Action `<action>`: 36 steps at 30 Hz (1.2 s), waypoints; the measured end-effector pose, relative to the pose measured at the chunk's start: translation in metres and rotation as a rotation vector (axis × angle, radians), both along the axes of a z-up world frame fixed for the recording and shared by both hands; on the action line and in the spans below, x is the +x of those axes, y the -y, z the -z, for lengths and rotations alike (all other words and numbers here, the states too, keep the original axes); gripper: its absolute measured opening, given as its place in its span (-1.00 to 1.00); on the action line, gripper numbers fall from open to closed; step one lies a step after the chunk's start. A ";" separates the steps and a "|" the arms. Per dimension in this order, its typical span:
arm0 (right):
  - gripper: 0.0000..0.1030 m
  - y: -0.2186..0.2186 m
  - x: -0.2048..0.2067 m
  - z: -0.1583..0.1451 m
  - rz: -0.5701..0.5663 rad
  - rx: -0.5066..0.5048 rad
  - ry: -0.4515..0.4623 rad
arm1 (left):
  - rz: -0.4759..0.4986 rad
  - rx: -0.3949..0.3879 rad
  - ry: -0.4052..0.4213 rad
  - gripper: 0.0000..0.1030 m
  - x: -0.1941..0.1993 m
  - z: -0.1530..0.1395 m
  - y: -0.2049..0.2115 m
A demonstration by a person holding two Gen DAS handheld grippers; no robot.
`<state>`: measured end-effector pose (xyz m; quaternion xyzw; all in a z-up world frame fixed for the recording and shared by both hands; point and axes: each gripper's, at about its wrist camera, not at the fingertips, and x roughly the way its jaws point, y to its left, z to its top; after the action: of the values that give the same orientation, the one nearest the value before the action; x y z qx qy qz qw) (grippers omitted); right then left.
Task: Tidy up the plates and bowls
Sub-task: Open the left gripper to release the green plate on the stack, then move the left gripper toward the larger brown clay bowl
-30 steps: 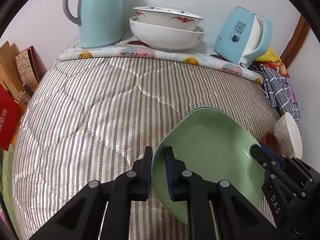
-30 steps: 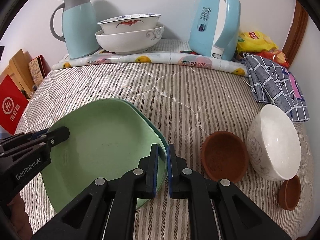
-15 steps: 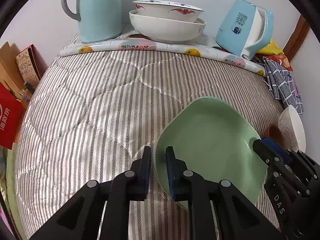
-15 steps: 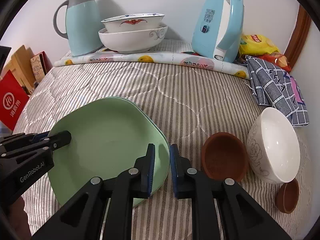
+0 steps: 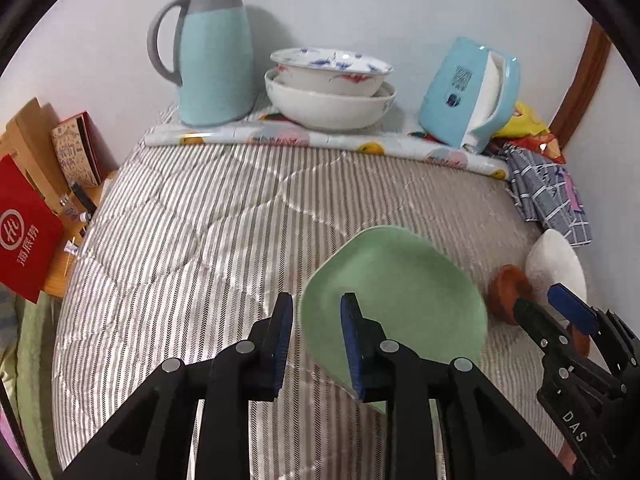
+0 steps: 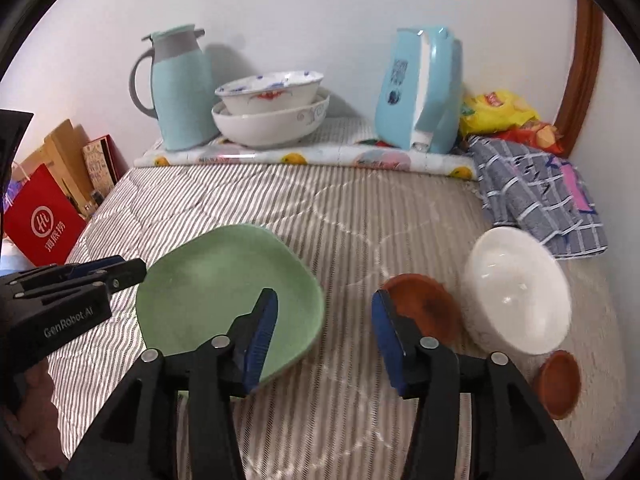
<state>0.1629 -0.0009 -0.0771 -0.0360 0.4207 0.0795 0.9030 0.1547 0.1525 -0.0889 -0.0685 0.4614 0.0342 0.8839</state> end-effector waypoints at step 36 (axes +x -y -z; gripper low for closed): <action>0.06 0.203 -0.066 -0.016 0.280 0.033 0.029 | 0.150 -0.065 -0.011 -0.54 0.000 0.003 0.162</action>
<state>0.0971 -0.2035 -0.0611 0.0367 0.4071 -0.0410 0.9117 0.1543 -0.0095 -0.0921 -0.0622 0.4711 -0.0467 0.8787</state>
